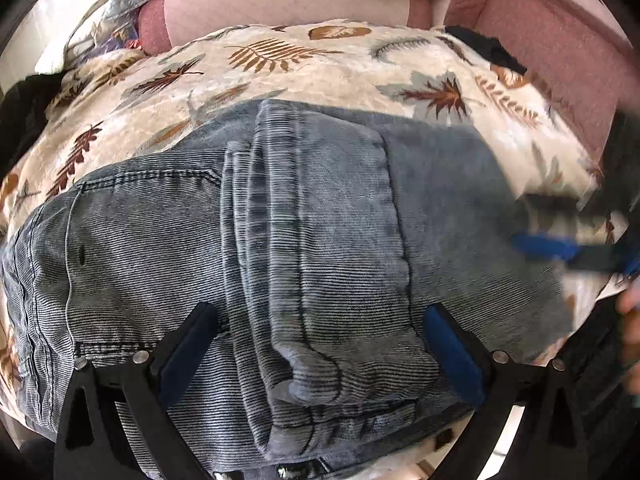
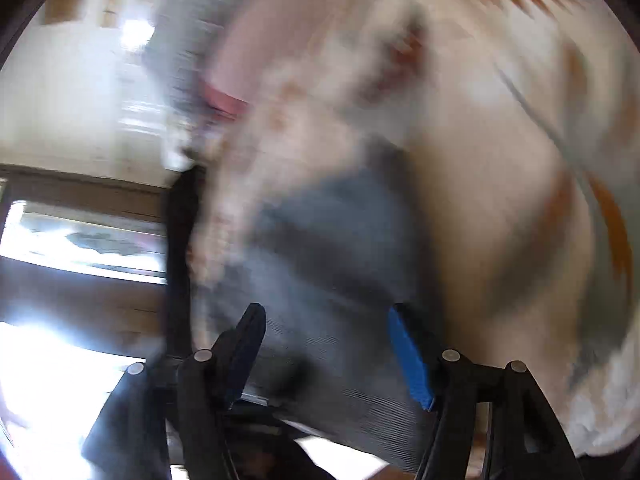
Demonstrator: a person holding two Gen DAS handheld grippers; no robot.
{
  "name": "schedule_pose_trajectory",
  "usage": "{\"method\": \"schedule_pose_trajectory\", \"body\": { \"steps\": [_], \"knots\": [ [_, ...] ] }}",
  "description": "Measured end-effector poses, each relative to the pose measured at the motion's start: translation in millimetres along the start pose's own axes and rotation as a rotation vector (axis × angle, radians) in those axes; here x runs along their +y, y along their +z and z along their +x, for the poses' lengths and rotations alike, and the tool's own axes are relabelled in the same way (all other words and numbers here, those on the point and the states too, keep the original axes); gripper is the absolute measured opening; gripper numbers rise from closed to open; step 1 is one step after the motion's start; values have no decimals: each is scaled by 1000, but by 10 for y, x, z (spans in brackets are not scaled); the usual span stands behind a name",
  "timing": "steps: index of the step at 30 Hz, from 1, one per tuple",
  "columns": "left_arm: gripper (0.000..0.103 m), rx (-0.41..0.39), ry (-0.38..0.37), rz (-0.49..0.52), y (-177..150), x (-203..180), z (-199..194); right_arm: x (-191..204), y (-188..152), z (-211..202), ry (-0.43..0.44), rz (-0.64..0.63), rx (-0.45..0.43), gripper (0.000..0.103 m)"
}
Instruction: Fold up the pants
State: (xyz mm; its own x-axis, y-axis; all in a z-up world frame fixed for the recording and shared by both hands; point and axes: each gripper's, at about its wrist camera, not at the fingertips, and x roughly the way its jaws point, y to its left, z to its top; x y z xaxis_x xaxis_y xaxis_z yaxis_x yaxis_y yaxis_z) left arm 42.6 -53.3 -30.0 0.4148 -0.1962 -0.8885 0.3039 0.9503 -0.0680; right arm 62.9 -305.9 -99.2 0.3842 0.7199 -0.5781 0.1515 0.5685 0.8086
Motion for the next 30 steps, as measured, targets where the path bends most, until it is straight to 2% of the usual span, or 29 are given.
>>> {"method": "schedule_pose_trajectory", "body": {
  "steps": [2,4,5,7,8,9,10,11,12,14,15,17,18,21,25,27,30],
  "knots": [
    [102,-45,-31,-34,82,31,-145,42,39,-102,14,28,0,64],
    [102,-107,-27,-47,111,70,-331,219,35,-249,4,-36,-37,64],
    [102,-128,-31,-51,118,84,-393,304,6,-292,29,-70,-35,64],
    [102,-98,-12,-54,90,100,-352,324,-90,-273,72,-75,-1,65],
    [102,-56,13,-57,44,109,-243,256,-151,-201,47,-61,18,68],
    [102,20,33,-55,-26,121,-46,158,-193,-59,-2,-51,51,69],
    [103,64,45,-45,-82,126,73,47,-233,64,-4,-37,77,67],
    [103,-3,72,-2,-125,66,12,26,-216,25,26,-21,47,67],
    [102,-6,75,4,-130,40,-38,65,-183,-15,22,-13,66,67],
    [102,-39,30,-15,-117,39,-179,270,-70,-152,-13,-67,37,67],
    [102,-84,21,-13,-109,29,-276,383,-1,-187,-23,-98,23,67],
    [102,-134,38,16,-100,-4,-377,628,160,-187,-16,-136,25,67],
    [102,-126,30,21,-93,-8,-367,770,247,-128,-22,-155,25,67],
    [102,-88,-28,-2,-188,68,-307,1151,423,223,-4,-233,105,67],
    [102,-198,-102,-126,-406,342,-627,1517,498,832,-174,-370,174,67],
    [102,-265,-82,-197,-480,553,-815,1590,437,992,-236,-443,182,67],
    [102,-311,-30,-276,-570,839,-961,1675,359,1298,-372,-550,162,66]
  ]
}}
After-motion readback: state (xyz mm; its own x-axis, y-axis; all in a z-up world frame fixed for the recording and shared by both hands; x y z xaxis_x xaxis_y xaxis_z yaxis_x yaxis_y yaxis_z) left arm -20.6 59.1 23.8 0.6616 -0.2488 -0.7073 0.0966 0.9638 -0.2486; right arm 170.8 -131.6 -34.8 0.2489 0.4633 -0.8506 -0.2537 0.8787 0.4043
